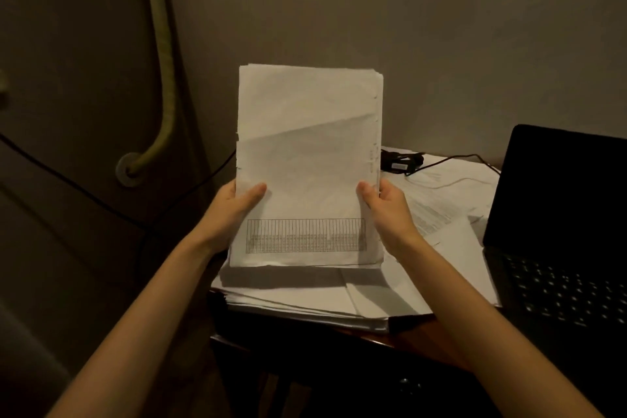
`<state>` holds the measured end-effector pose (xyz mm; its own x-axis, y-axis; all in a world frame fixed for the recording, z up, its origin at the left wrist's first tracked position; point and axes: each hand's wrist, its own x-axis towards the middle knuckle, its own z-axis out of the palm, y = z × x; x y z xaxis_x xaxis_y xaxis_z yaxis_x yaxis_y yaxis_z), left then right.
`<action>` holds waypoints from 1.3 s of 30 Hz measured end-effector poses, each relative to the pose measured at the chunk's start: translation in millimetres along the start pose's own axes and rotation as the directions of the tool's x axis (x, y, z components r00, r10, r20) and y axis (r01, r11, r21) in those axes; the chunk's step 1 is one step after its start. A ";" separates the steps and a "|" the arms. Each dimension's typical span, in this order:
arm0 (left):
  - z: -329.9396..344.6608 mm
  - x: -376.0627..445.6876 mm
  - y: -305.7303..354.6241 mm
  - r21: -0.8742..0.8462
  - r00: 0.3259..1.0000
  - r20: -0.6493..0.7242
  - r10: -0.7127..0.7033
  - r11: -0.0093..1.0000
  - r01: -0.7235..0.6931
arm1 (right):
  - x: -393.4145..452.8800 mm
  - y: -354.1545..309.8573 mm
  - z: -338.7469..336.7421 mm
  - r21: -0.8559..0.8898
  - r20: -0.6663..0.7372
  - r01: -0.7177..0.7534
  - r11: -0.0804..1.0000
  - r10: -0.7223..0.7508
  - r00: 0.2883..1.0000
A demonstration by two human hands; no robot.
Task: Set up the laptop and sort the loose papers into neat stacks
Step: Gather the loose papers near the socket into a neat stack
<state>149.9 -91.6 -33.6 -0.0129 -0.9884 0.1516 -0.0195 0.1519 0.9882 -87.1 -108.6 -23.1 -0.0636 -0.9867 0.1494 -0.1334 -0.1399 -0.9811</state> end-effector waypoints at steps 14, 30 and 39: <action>-47.6 -8.3 -35.3 -0.309 0.867 -0.340 -0.364 0.914 0.262 | -48.6 33.1 29.8 -0.934 0.337 0.319 0.164 0.095 0.937; 8.4 -1.9 -13.9 0.321 0.899 -0.094 -0.427 0.842 0.434 | -0.5 -18.6 -80.4 -0.874 -0.188 -0.076 0.480 -0.189 0.964; 42.0 24.0 13.5 0.623 0.992 -0.098 -0.076 0.773 0.121 | -32.0 -25.0 -51.1 -0.878 -0.099 0.021 0.478 -0.225 0.969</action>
<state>107.3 -112.9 -17.5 0.0869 -0.9932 0.0775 -0.6393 0.0041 0.7689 -132.3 -69.3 2.8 -0.1295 -0.9167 0.3781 -0.9335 -0.0158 -0.3582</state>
